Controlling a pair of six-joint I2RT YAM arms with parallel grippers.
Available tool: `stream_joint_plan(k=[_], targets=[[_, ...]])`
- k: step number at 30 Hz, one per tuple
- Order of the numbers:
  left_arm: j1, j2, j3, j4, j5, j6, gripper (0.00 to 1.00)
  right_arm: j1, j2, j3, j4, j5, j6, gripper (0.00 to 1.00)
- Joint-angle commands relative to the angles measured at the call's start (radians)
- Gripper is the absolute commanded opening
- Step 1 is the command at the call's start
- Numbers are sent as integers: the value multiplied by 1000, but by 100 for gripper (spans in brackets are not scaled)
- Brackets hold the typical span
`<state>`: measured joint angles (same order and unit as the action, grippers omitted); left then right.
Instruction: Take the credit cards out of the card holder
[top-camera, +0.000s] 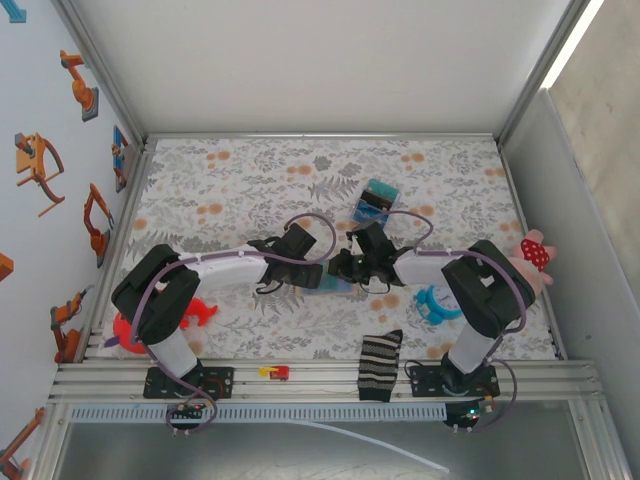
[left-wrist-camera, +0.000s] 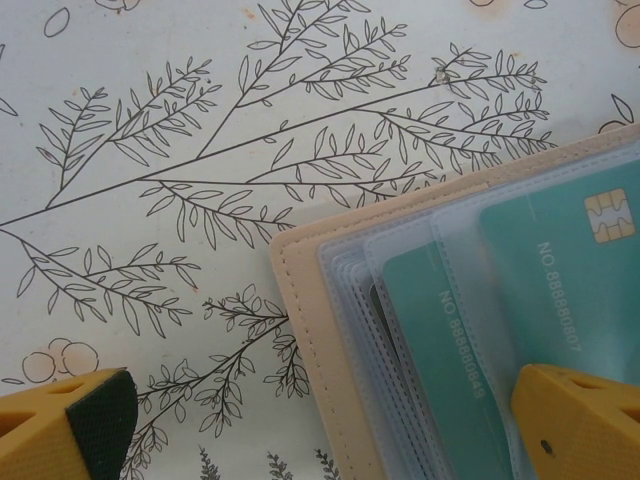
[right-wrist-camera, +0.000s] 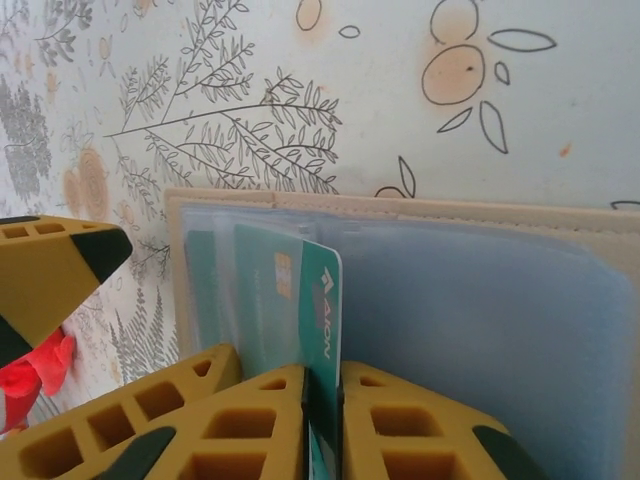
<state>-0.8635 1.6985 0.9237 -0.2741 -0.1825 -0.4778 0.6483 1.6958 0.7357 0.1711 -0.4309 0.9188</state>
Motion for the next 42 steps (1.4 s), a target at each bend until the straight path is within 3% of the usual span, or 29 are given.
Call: stream_joint_plan(k=[1, 4, 12, 25, 42], targets=[[-9, 24, 3, -43, 5, -6, 97, -6, -31, -21, -31, 20, -24, 6], [-9, 23, 0, -52, -7, -3, 97, -10, -53, -14, -86, 53, -49, 0], [-9, 25, 3, -62, -29, -4, 97, -32, -90, -5, -203, 125, -106, 0], [7, 29, 10, -72, -55, 14, 97, -59, -97, -4, -244, 144, -150, 0], [40, -10, 42, -83, -65, 85, 97, -67, -246, 109, -457, 252, -299, 0]])
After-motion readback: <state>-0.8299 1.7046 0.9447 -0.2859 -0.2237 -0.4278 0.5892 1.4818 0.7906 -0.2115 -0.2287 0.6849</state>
